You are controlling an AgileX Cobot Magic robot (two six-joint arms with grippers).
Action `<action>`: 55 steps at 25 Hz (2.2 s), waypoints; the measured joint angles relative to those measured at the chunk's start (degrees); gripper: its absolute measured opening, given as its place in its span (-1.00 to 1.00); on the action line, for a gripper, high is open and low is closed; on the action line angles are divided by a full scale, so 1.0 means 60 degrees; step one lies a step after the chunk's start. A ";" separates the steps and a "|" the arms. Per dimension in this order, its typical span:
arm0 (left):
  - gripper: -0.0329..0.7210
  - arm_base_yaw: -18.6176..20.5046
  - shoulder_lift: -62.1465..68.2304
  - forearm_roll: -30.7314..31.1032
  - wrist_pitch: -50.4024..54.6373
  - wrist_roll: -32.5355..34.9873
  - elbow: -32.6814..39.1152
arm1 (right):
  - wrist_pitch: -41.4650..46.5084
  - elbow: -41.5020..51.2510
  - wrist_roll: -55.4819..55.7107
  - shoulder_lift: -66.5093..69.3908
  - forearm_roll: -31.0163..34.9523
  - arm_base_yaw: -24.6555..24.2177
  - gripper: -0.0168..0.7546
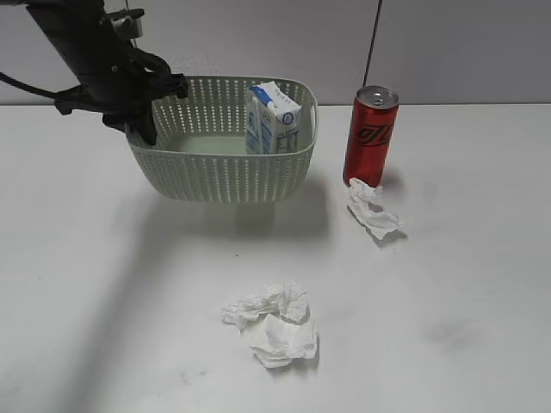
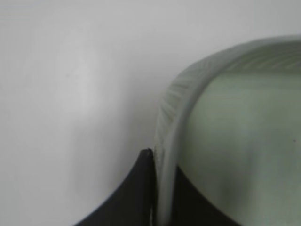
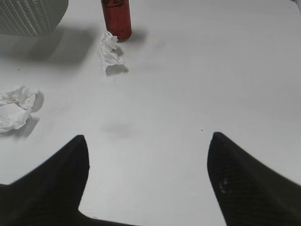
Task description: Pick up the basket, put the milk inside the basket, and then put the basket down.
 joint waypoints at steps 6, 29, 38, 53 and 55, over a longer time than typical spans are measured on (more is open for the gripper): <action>-0.91 -0.0109 0.0475 -0.0302 -0.0507 -0.0095 0.0000 | -0.0002 0.0000 0.0000 -0.0064 0.0000 0.0000 0.58; 0.74 -0.0347 0.0846 -0.0377 -0.0237 0.0012 -0.0032 | -0.0002 0.0000 0.0009 -0.0064 0.0000 0.0000 0.58; 0.77 0.2089 -0.1831 -0.0224 0.0509 0.2451 -0.0032 | -0.0002 0.0000 0.0000 -0.0064 0.0000 0.0000 0.58; 0.62 0.4401 -0.5108 -0.0049 0.2727 0.4846 0.1105 | -0.0002 0.0000 0.0003 -0.0064 0.0000 0.0000 0.58; 0.62 0.4401 -0.5976 0.0071 0.2728 0.4846 0.1698 | -0.0002 0.0000 0.0003 -0.0064 0.0000 0.0000 0.58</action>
